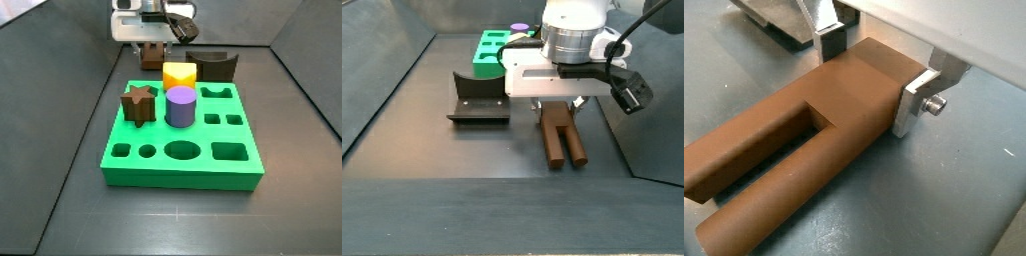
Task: Pick up the square-circle object. Move up. Rotate the square-circle object. Place the square-circle object on the fixture. Regrasp the square-circle object. Move to above the board. Insert the square-circle object.
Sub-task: Rotate the square-circle object.
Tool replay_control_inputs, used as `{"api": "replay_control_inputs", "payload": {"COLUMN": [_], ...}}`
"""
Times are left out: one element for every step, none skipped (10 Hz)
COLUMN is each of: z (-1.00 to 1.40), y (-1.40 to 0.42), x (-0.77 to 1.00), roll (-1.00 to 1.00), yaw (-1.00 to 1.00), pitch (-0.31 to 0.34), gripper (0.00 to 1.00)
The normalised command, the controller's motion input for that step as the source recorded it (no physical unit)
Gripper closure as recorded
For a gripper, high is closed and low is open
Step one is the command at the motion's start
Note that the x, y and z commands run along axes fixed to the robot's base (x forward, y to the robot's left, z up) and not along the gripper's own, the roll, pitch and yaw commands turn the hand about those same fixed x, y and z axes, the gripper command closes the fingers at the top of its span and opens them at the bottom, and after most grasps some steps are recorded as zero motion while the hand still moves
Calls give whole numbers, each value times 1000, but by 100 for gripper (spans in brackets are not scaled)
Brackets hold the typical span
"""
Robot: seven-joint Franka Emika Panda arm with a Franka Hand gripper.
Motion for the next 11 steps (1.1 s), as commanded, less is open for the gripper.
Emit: {"api": "replay_control_inputs", "payload": {"z": [-156, -90, -67, 0, 1000, 1000, 1000, 1000, 1000, 1000, 1000], "y": [28, 27, 29, 0, 0, 0, 3, 3, 4, 5, 2], "x": [24, 20, 13, 0, 0, -4, -17, -12, -9, -11, -15], "roll": [-211, -216, -218, 0, 0, 0, 15, 29, 48, 68, 98], "yaw": [-13, -17, -18, 0, 0, 0, -6, -11, -13, -8, -1], "pitch": [-155, -167, -166, 0, 0, 6, 43, 71, 93, 109, 119], "gripper": [100, 100, 100, 0, 0, 0, 0, 0, 0, 0, 0]}}
